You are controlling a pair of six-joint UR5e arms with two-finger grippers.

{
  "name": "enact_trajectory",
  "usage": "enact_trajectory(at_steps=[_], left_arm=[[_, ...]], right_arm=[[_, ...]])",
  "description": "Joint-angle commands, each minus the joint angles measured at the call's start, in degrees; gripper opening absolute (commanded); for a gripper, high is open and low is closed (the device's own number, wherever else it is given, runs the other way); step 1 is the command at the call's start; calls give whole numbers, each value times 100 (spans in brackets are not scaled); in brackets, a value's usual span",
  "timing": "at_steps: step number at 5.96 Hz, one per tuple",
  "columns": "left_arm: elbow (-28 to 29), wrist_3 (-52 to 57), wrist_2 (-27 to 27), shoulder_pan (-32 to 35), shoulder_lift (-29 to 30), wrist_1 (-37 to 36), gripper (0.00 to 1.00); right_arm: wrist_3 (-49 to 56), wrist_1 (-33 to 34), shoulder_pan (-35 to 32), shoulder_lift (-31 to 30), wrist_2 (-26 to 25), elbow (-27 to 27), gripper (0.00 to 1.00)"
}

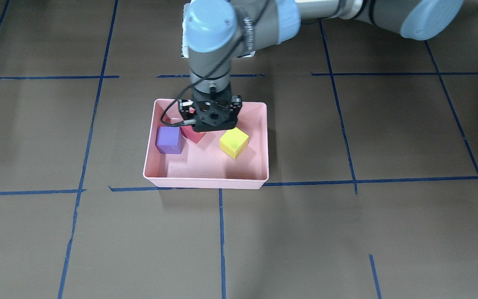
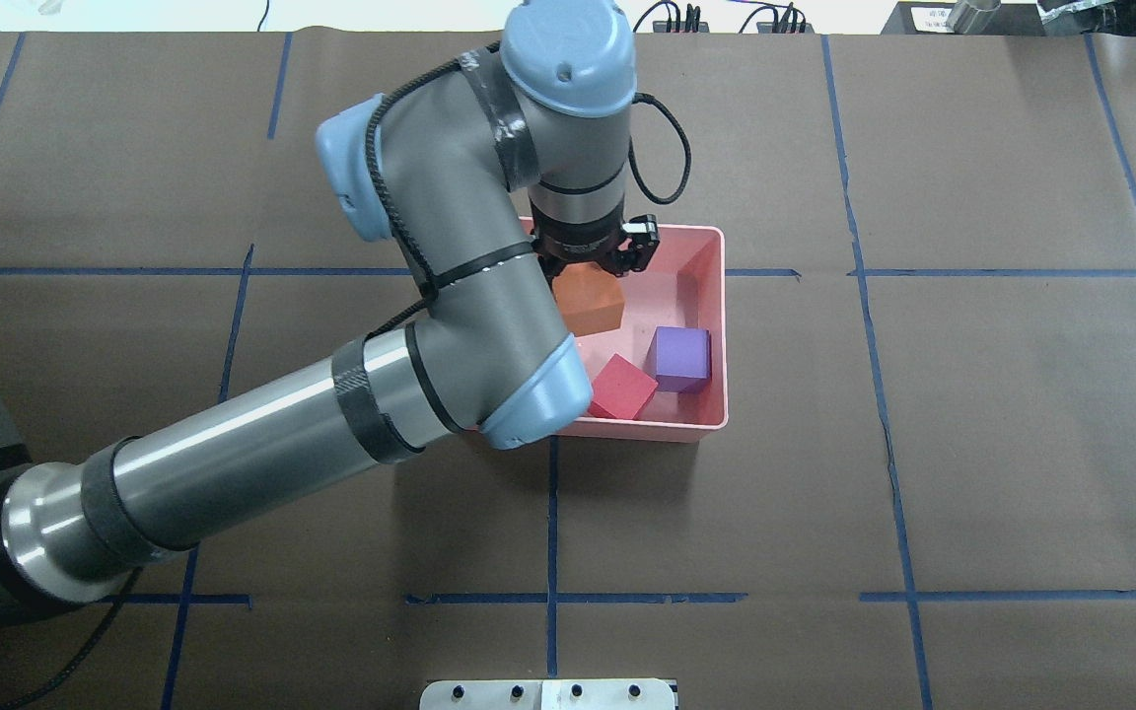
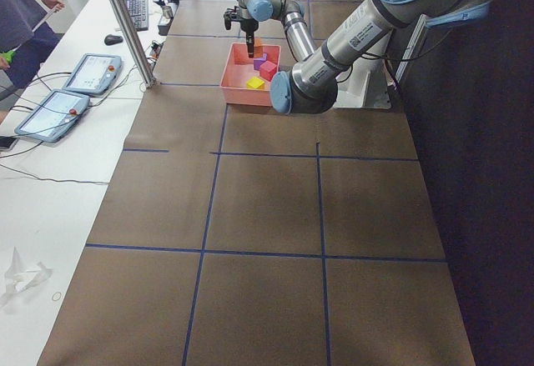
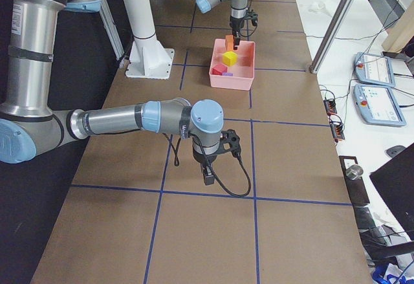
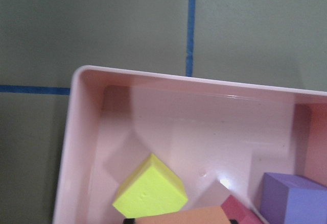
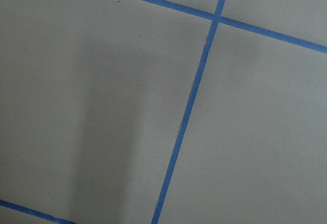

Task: Place blocks into pink bin with both arms
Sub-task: 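Carry the orange cube with the left gripper into the pink bin and release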

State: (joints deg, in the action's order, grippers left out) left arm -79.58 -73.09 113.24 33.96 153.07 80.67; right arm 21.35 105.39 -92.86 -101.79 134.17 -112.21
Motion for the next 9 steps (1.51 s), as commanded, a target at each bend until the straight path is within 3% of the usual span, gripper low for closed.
enact_trajectory(at_steps=[1, 4, 7, 9], left_arm=[[224, -179, -83, -170, 188, 28, 100], [-239, 486, 170, 110, -169, -95, 100], [-1907, 2616, 548, 916, -1827, -675, 100], [-2289, 4871, 1039, 2100, -2971, -676, 100]], right_arm=[[0, 0, 5, 1, 4, 6, 100], [1, -9, 5, 1, 4, -2, 100], [-87, 0, 5, 1, 4, 6, 99], [-553, -9, 5, 1, 4, -2, 99]])
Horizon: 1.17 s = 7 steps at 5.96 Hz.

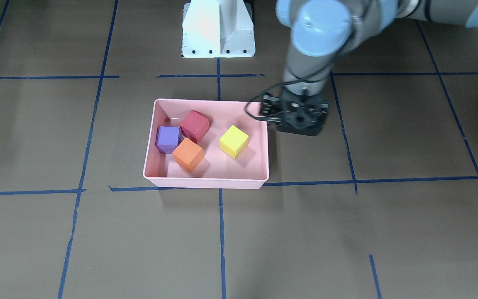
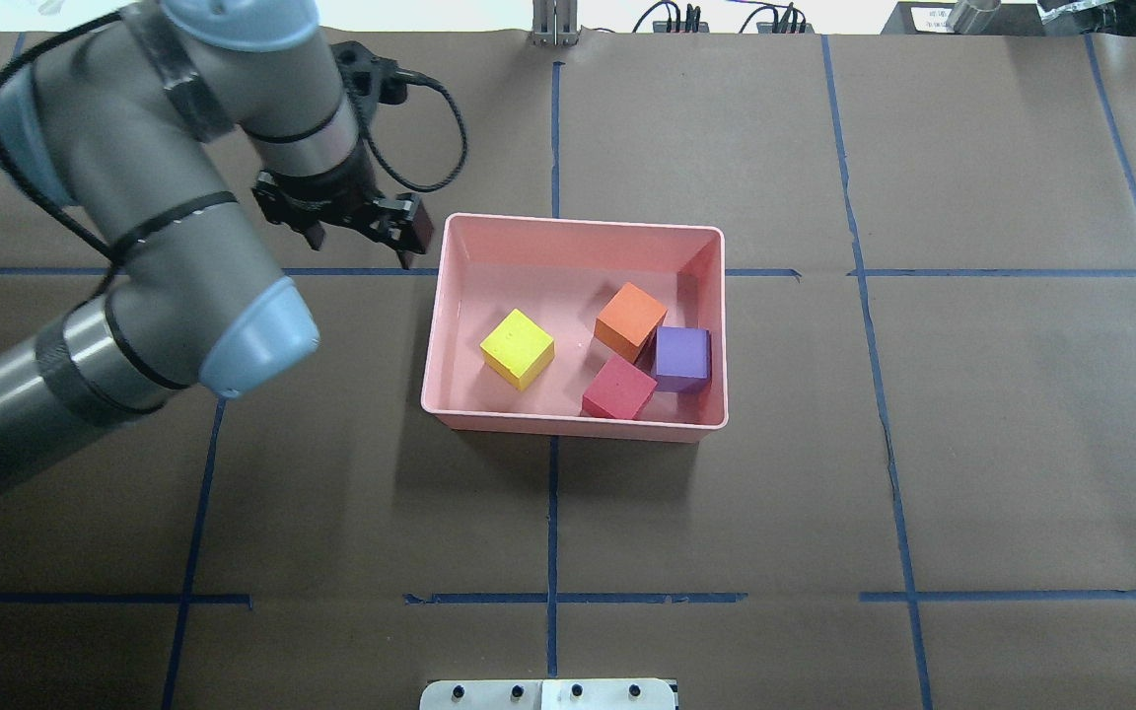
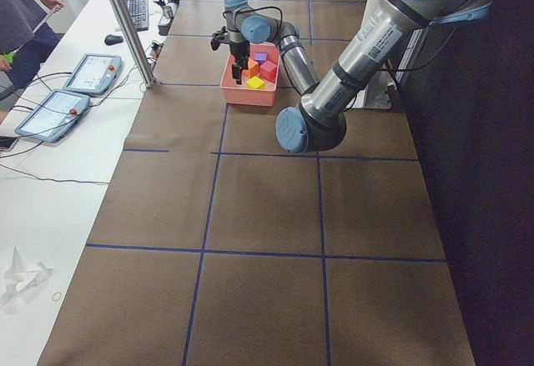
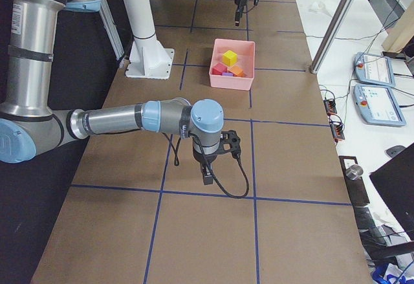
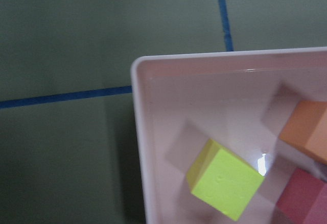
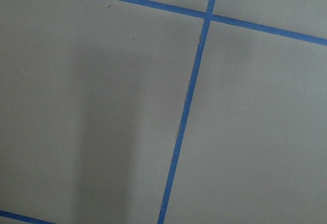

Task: Place blocks into pink bin with both arms

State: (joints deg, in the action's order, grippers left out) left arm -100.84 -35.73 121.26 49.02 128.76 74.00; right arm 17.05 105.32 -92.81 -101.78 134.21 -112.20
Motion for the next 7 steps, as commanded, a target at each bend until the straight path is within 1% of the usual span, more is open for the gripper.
enact_trajectory(at_steps=[1, 2, 3, 5, 6, 7], left_arm=[[-129, 2418, 527, 1331, -980, -9, 100], [-33, 3379, 730, 2026, -1420, 0, 100], [-23, 4207, 898, 2537, -1903, -9, 100], [-14, 5151, 935, 3330, -2905, -17, 100], [29, 5121, 891, 3368, -3449, 61, 100], [256, 5129, 917, 3369, -3680, 53, 100]], right_arm=[[-123, -3, 9, 9, -9, -3, 99], [-245, -90, 35, 52, -18, 14, 99], [-559, -317, 131, 70, -26, 40, 100], [-598, -372, 176, 70, -18, 85, 100], [-598, -372, 176, 70, -9, 76, 100], [-598, -372, 184, 70, -9, 76, 100]])
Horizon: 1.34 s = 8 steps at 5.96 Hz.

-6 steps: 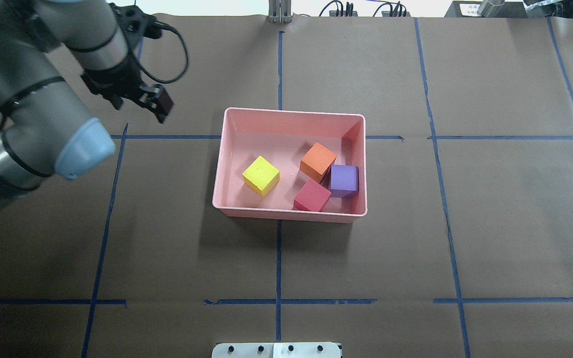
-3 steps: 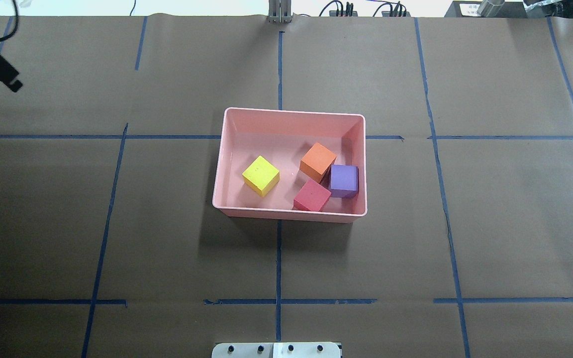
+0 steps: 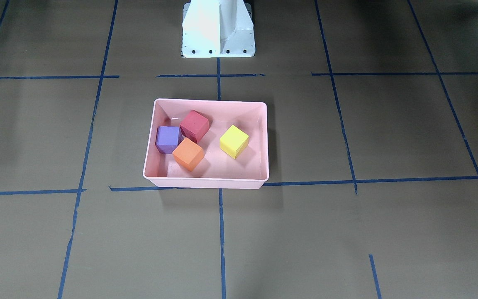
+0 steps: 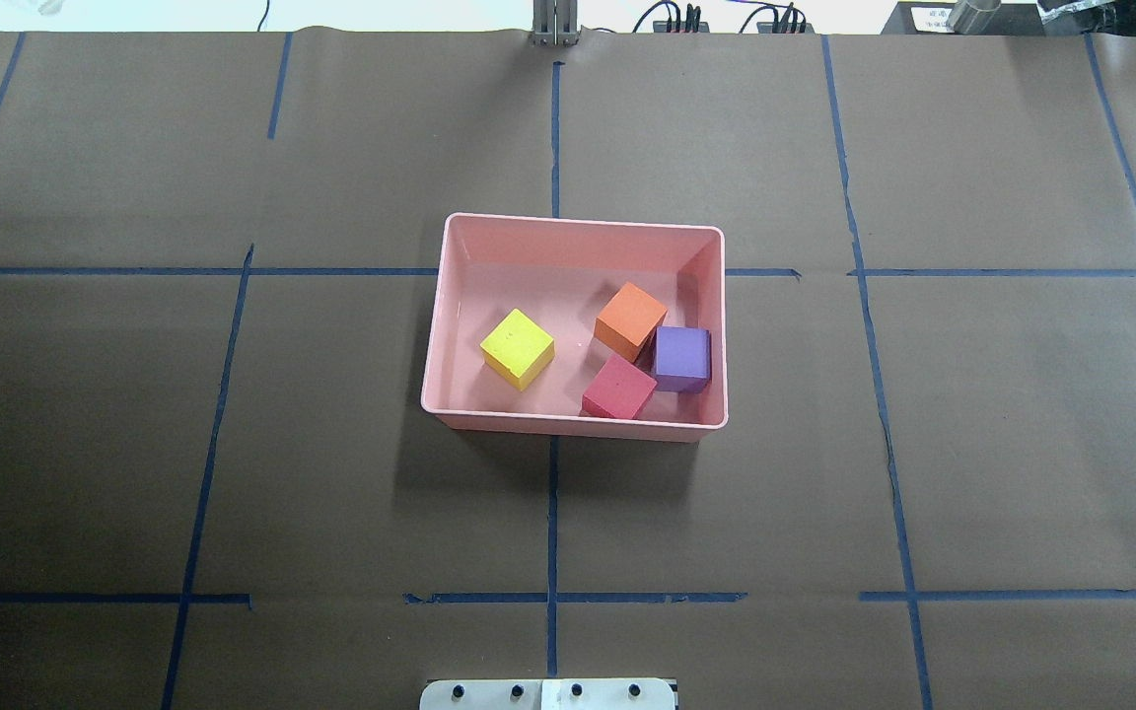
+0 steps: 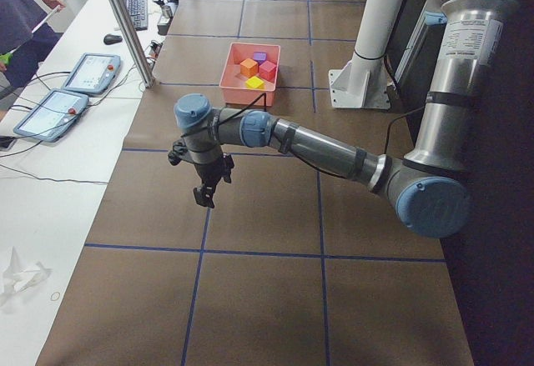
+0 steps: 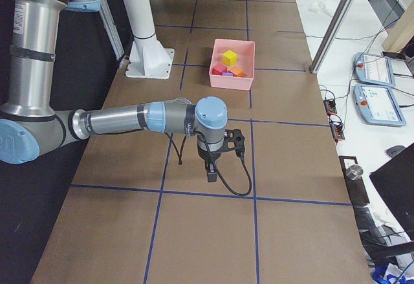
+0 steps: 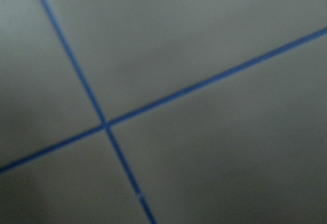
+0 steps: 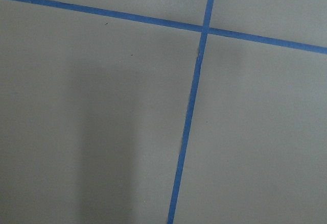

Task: Place blocks into pink bin with both arms

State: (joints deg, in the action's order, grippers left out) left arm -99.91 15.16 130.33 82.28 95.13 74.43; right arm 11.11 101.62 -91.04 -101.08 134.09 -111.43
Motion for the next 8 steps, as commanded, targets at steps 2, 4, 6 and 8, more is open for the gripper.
enact_trajectory(at_steps=[2, 4, 6, 8], left_arm=[[78, 110, 27, 356, -949, 245, 100], [60, 40, 1, 473, -1040, 388, 100], [42, 66, -34, 464, -1058, 432, 100], [34, 75, -34, 464, -1067, 397, 100]], right_arm=[[6, -11, 8, 0, 12, -2, 100], [6, -11, 8, 0, 12, -11, 100], [6, -11, 8, 0, 20, -19, 100], [23, -11, 8, 0, 29, -19, 100]])
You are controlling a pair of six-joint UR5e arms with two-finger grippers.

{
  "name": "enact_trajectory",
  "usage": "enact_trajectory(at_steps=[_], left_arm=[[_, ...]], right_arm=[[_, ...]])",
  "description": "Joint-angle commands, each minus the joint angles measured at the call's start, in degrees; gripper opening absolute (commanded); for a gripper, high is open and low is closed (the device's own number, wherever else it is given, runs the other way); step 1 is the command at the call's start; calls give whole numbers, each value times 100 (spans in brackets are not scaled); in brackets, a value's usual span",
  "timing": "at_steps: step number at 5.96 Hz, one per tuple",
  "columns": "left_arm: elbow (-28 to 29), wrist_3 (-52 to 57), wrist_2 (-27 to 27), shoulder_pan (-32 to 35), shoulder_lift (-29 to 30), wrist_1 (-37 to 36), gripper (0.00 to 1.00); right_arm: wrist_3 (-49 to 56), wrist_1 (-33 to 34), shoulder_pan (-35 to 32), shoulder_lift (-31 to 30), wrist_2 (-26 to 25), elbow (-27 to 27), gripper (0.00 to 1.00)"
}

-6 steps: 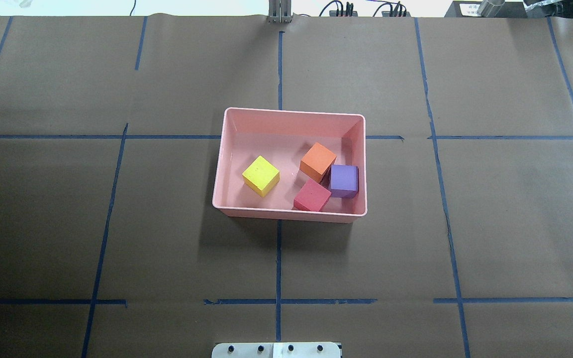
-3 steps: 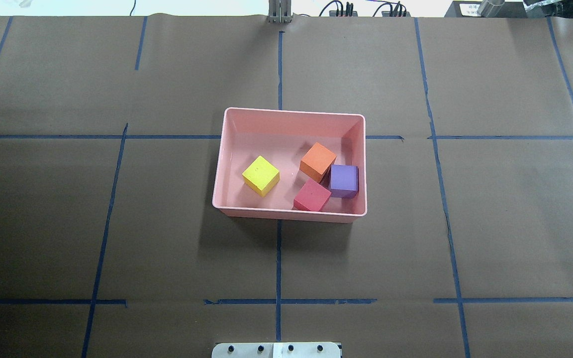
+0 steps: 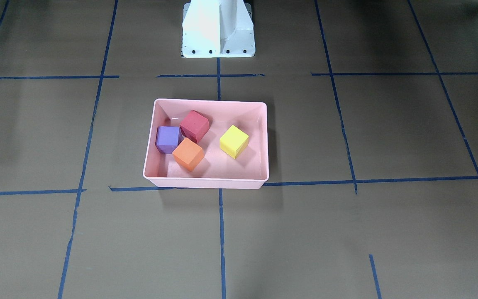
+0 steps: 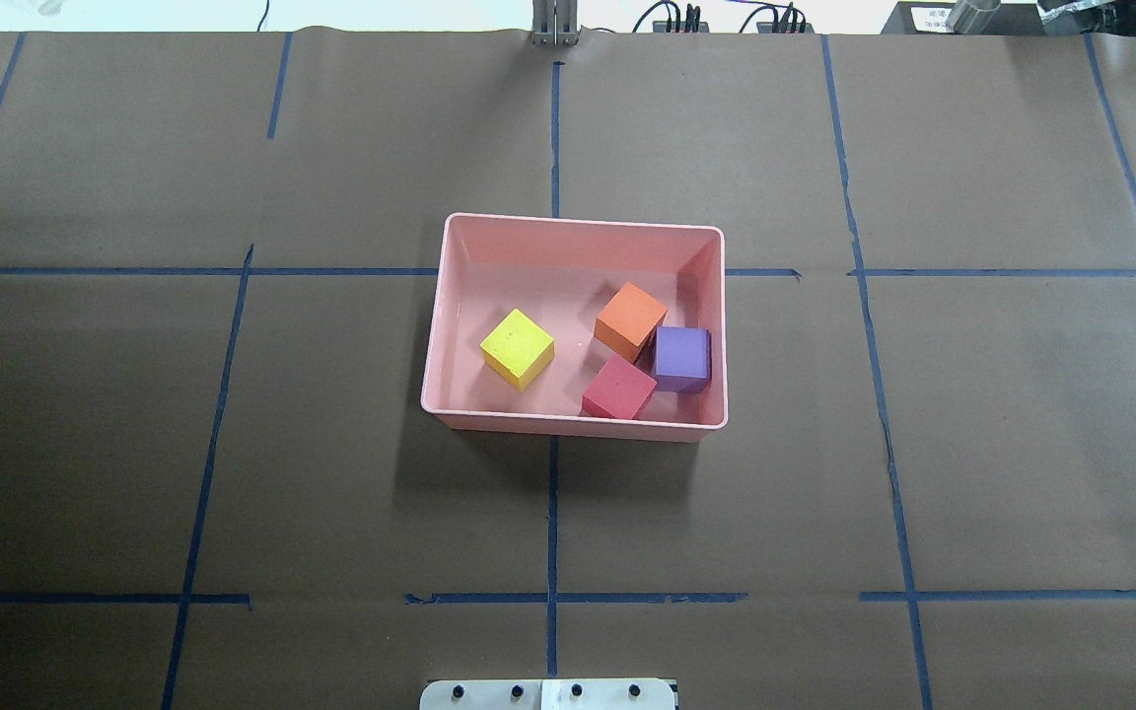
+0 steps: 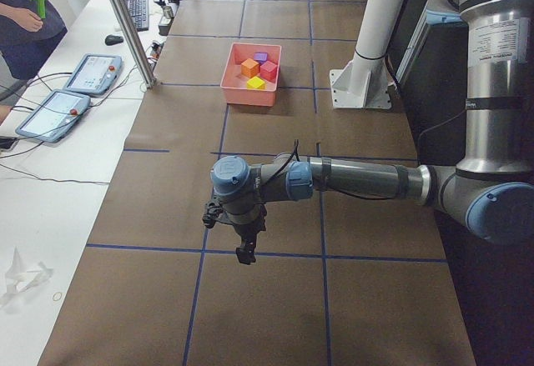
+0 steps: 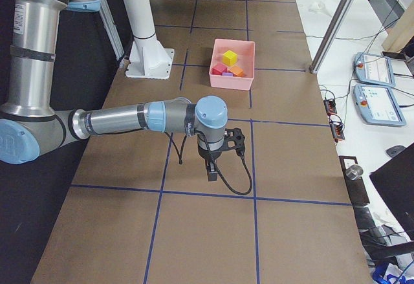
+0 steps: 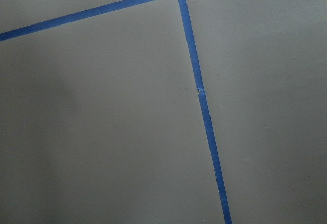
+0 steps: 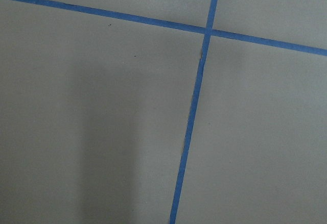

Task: Place blocks into pink bin with both arms

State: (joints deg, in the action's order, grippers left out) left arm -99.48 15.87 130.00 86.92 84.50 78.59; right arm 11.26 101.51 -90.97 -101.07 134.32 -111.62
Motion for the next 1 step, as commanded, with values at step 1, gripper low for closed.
enact_trajectory(at_steps=[1], left_arm=[[-1, 3, 8, 0, -4, -19, 100]], right_arm=[[8, 0, 0, 0, 6, -9, 100]])
